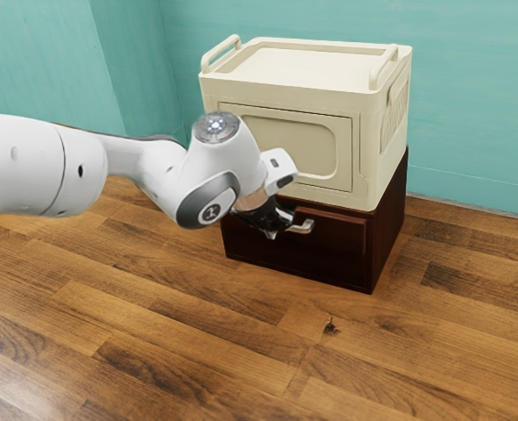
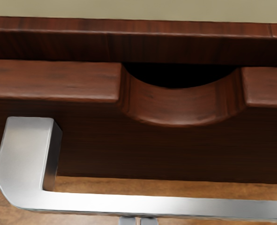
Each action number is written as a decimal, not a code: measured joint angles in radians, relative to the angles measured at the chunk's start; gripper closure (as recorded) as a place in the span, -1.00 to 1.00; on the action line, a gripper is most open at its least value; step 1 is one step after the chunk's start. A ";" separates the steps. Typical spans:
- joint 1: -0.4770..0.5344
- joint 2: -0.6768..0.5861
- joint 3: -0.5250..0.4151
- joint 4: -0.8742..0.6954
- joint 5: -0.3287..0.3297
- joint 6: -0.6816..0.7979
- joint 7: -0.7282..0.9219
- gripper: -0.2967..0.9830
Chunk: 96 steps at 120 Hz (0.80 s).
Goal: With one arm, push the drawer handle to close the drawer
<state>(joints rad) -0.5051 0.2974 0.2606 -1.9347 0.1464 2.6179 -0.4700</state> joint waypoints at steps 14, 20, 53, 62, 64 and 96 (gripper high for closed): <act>0.001 0.022 -0.001 0.026 0.004 0.019 0.000 0.69; 0.002 0.027 -0.002 0.032 0.006 0.025 0.000 0.69; -0.103 -0.129 0.052 -0.103 0.007 -0.050 -0.007 0.69; -0.189 -0.248 0.128 -0.151 0.028 -0.120 -0.014 0.69; -0.199 -0.271 0.137 -0.156 0.038 -0.139 -0.016 0.69; -0.191 -0.400 0.352 0.047 0.146 -0.541 -0.038 0.04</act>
<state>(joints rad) -0.6956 -0.1026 0.6125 -1.8876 0.2925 2.0770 -0.5083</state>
